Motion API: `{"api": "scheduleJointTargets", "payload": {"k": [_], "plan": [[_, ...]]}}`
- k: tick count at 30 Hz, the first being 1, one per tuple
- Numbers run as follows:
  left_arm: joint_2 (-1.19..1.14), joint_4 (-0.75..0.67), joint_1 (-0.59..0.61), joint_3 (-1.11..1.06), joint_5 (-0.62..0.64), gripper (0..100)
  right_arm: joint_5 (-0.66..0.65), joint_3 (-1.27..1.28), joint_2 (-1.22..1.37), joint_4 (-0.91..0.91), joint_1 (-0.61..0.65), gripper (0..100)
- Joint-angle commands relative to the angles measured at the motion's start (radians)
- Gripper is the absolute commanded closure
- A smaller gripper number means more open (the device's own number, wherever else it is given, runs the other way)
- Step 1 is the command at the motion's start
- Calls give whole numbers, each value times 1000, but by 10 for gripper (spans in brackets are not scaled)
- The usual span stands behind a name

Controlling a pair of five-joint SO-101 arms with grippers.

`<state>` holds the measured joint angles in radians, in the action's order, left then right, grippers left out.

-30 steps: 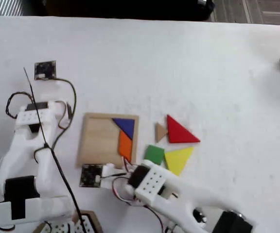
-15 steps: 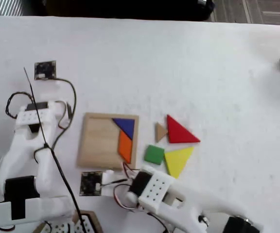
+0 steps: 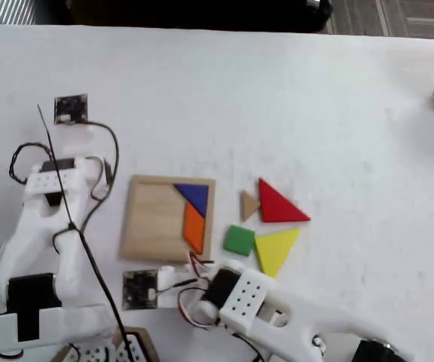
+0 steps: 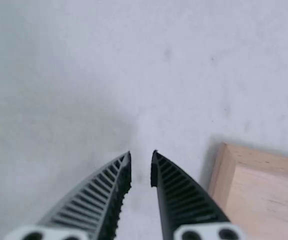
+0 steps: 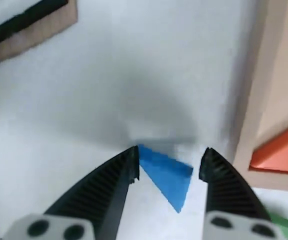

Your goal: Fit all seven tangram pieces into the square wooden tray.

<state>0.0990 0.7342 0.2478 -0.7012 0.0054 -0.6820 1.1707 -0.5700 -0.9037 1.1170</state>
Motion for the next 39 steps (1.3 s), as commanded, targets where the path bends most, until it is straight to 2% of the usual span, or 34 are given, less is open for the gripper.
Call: {"api": "scheduleJointTargets", "payload": {"k": [1,6,21,27,33,39], "plan": [[-2,-18,-16,41,-3,918,-123,-28,7,-39,1,801],[-2,-18,-16,41,-5,918,-181,-26,5,-54,-19,801],[-2,-18,-16,41,-8,918,-244,-11,7,-176,-25,801],[-2,-18,-16,41,-8,918,-244,-9,5,-165,-91,803],[-2,-15,-15,41,-8,918,-242,-11,5,-139,-99,896],[-2,-15,-15,41,-8,918,-242,-11,5,-140,-99,846]]}}
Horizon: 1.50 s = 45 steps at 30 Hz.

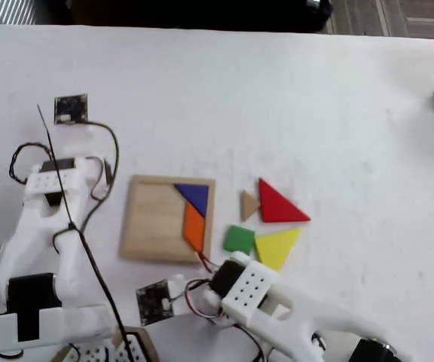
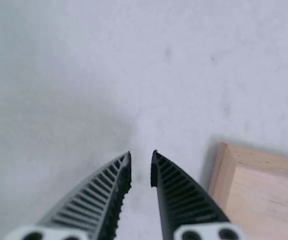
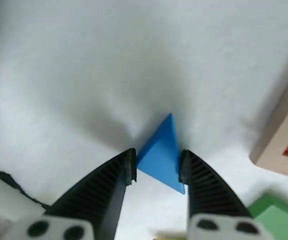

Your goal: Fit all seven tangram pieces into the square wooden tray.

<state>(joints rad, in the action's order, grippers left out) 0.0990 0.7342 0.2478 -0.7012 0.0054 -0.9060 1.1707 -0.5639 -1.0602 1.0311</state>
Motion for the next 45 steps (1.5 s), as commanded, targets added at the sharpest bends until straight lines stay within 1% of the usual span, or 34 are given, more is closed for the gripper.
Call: {"api": "scheduleJointTargets", "payload": {"k": [1,7,9,11,17,20,24,29,35,39,41,45], "plan": [[-2,-15,-15,41,-8,918,-18,-11,-1,16,-13,849],[-2,-15,-15,41,-8,918,-17,-11,-1,18,-15,961],[-2,-15,-15,41,-8,918,9,-11,-1,27,-27,984],[-2,-15,-15,41,-8,918,38,-11,-1,45,-44,981],[-2,-15,-15,41,-8,918,51,-11,-1,45,-59,981],[-2,-17,-13,41,-8,918,58,-32,-16,41,-117,981],[-2,-18,-10,43,-2,919,201,-81,-81,44,-236,981],[-1,-18,2,48,-2,919,367,-130,-137,45,-311,981],[-1,-20,25,52,2,919,571,-232,-120,76,-329,980],[-1,-41,51,52,72,920,689,-282,-51,140,-329,978],[-1,-48,65,52,92,920,747,-301,4,202,-328,978],[-1,-49,68,52,92,920,776,-362,136,320,-311,978]]}}
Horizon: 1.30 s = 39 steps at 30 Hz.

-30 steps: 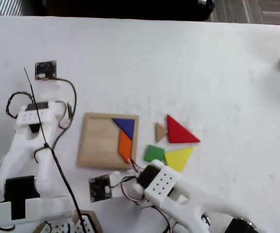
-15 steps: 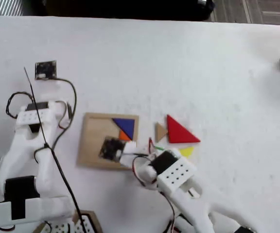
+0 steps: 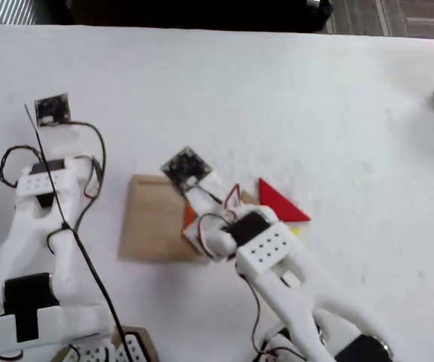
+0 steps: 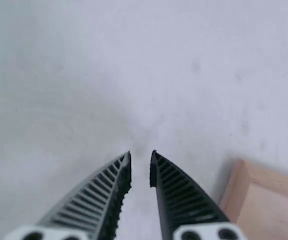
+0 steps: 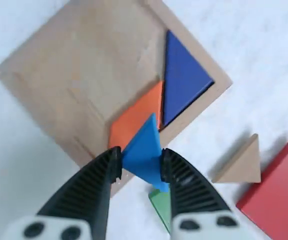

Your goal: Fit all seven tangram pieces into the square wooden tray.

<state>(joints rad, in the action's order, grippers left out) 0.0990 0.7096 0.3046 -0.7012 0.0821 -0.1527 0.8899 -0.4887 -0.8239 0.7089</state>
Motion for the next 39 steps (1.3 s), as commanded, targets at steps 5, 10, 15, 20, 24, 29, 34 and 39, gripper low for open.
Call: {"api": "scheduleJointTargets", "payload": {"k": [5,10,15,20,24,29,34,39], "plan": [[-2,-31,53,68,15,920,-84,-180,232,205,65,980],[-2,-31,53,66,15,920,-222,-295,392,260,114,978],[-2,-31,53,66,12,920,-308,-433,570,254,160,977],[-2,-31,53,66,11,920,-342,-586,696,139,159,837],[-2,-31,50,66,9,920,-342,-671,734,61,148,788],[-2,-28,50,64,9,920,-344,-732,702,-59,143,835],[7,-21,27,60,8,920,-334,-773,553,-229,85,880],[42,-20,-22,23,-89,921,-333,-666,444,-266,-13,981]]}}
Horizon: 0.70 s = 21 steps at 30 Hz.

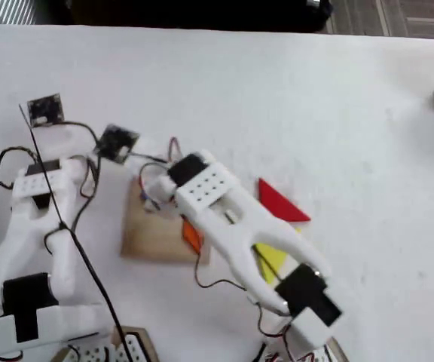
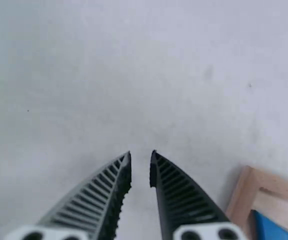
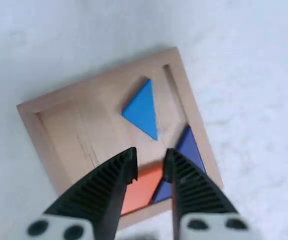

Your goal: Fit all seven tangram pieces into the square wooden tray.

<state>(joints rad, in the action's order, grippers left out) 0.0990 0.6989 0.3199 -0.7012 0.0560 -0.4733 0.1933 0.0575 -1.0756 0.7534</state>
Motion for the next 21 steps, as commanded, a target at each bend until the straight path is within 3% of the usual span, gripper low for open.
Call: {"api": "scheduleJointTargets", "payload": {"k": [1,12,17,21], "plan": [[59,-9,-48,8,-84,921,-12,57,-119,-16,-79,972],[148,31,-76,-44,-115,979,118,313,-358,-74,-410,981],[148,107,-203,-44,-230,979,112,540,-412,27,-576,981],[154,198,-309,-43,-241,979,80,635,-440,114,-684,981]]}}
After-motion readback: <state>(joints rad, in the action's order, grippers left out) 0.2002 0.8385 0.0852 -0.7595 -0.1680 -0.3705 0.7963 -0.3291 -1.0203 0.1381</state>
